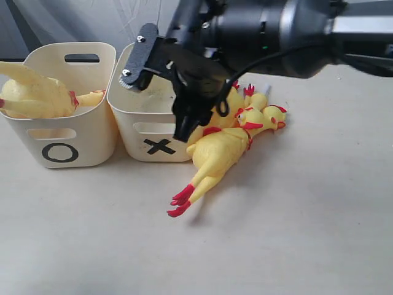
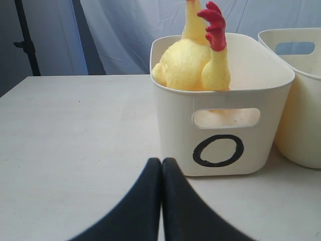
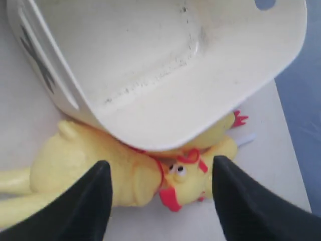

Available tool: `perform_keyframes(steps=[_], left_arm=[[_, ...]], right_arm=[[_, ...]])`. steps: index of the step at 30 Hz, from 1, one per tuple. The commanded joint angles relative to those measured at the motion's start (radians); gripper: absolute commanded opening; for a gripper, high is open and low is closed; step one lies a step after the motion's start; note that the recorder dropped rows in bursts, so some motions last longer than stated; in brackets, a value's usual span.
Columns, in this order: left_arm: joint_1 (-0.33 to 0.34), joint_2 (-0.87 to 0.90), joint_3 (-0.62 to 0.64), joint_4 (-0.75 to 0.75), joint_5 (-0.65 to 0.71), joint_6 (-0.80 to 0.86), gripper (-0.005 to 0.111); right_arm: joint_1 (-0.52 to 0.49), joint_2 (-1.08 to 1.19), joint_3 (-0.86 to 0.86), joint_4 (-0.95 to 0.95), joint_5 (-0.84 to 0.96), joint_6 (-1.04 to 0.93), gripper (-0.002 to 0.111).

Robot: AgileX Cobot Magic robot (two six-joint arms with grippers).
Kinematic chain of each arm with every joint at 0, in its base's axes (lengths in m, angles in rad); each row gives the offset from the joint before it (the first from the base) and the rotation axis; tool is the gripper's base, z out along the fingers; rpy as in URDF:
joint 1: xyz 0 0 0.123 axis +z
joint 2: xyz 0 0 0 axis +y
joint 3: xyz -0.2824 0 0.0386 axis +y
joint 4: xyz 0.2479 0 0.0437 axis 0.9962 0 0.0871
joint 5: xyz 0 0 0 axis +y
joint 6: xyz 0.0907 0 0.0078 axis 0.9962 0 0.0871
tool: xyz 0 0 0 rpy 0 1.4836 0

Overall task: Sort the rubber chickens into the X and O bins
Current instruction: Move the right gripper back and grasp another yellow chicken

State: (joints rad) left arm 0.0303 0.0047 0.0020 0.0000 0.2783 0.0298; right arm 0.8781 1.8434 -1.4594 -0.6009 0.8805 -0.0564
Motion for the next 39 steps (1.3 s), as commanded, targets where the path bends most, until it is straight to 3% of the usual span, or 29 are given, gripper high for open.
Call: perform_keyframes(steps=[1, 7, 13, 18, 22, 32, 35, 39], left_arm=[[-0.005, -0.005, -0.002, -0.007, -0.009, -0.003, 0.0], [-0.005, -0.005, -0.002, -0.007, -0.009, -0.003, 0.0], [-0.005, -0.005, -0.002, -0.007, -0.009, -0.003, 0.0], [-0.005, -0.005, -0.002, -0.007, -0.009, -0.003, 0.0], [-0.005, -0.005, -0.002, -0.007, -0.009, -0.003, 0.0], [-0.005, -0.005, -0.002, -0.007, -0.009, -0.003, 0.0], [-0.005, -0.005, -0.002, -0.007, -0.009, -0.003, 0.0], [-0.005, -0.005, -0.002, -0.007, -0.009, -0.003, 0.0]], right_arm=[[-0.082, -0.154, 0.163, 0.051, -0.101, -0.007, 0.057], [-0.251, -0.323, 0.4, 0.175, -0.456, 0.035, 0.057], [-0.412, -0.341, 0.59, 0.348, -0.729, 0.265, 0.057], [-0.447, -0.31, 0.669, 0.541, -0.806, 0.268, 0.057], [-0.447, -0.289, 0.703, 0.839, -0.904, 0.304, 0.068], [-0.445, -0.262, 0.705, 1.297, -0.825, 0.398, 0.072], [-0.445, -0.262, 0.705, 1.516, -0.763, 0.4, 0.072], [-0.406, -0.24, 0.705, 1.556, -0.784, 0.398, 0.072]])
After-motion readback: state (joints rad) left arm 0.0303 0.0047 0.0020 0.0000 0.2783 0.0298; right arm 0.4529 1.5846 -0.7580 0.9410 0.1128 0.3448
